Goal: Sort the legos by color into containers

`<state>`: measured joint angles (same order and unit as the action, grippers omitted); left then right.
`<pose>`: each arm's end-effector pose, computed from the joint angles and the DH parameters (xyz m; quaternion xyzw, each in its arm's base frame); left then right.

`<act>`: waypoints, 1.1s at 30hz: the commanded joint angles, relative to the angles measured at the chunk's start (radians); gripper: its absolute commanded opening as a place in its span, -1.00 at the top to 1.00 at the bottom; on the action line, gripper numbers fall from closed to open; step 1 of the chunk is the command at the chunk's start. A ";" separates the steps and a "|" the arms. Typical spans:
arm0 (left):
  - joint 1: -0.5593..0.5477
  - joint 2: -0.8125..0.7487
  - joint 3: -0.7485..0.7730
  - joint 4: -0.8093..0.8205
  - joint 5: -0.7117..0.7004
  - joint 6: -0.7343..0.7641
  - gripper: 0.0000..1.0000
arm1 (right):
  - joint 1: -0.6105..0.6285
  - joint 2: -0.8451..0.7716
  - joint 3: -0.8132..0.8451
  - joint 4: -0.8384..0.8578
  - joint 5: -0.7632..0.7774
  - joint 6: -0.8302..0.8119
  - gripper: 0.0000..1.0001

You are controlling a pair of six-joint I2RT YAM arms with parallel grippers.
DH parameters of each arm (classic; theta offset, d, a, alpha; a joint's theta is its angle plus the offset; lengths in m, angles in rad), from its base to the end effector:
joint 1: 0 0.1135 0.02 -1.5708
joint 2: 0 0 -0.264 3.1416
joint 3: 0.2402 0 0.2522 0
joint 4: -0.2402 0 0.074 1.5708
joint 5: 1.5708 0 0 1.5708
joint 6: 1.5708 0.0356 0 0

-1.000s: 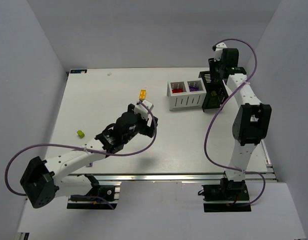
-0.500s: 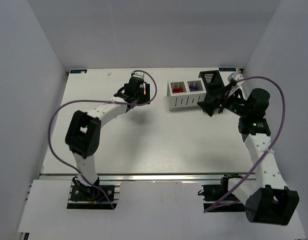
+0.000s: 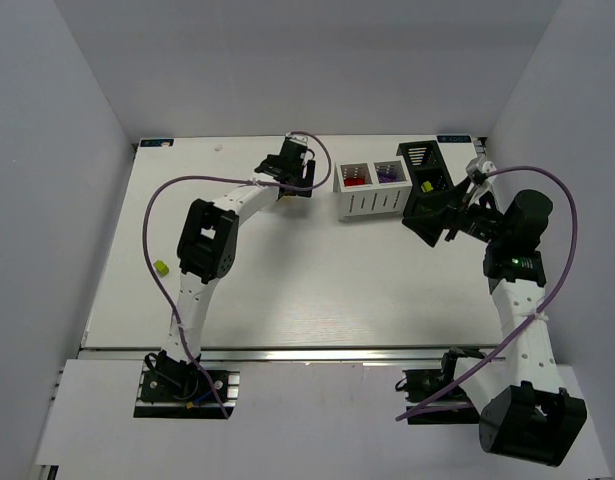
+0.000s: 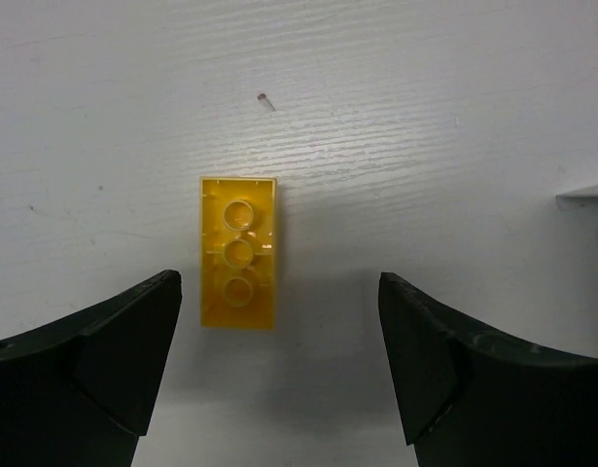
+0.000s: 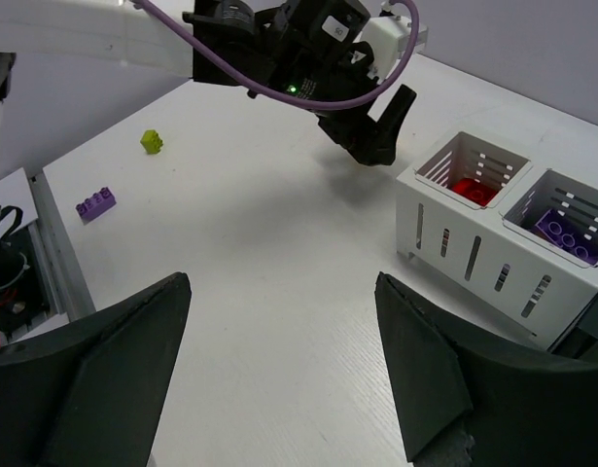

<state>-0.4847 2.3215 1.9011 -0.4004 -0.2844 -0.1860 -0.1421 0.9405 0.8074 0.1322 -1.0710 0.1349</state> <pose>0.4665 -0.2344 0.1822 0.0857 0.9186 0.0052 0.3858 0.2086 0.0017 0.3537 -0.2732 0.6524 0.3588 0.6091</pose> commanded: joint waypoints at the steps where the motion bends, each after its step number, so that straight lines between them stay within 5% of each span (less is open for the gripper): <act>1: 0.001 -0.001 0.065 -0.040 -0.055 0.019 -0.82 | -0.028 -0.017 0.001 0.046 -0.064 0.025 -0.62; 6: 0.011 0.021 0.065 -0.038 -0.056 0.014 -0.69 | -0.051 -0.023 -0.007 0.073 -0.089 0.051 -0.60; 11: 0.011 0.022 0.047 -0.025 -0.023 -0.003 -0.27 | -0.076 -0.020 -0.022 0.110 -0.115 0.091 -0.58; 15: 0.020 0.030 0.049 -0.021 -0.010 -0.015 -0.16 | -0.100 -0.022 -0.028 0.135 -0.133 0.121 -0.56; 24: 0.029 0.026 0.039 -0.029 -0.039 -0.009 -0.54 | -0.136 -0.016 -0.053 0.213 -0.172 0.196 -0.55; 33: 0.038 0.059 0.064 -0.034 -0.019 -0.006 -0.45 | -0.159 -0.011 -0.059 0.242 -0.191 0.219 -0.55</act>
<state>-0.4530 2.3623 1.9324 -0.4267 -0.3069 -0.1917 -0.2897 0.9348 0.7536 0.3187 -1.2362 0.3340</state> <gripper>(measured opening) 0.727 0.775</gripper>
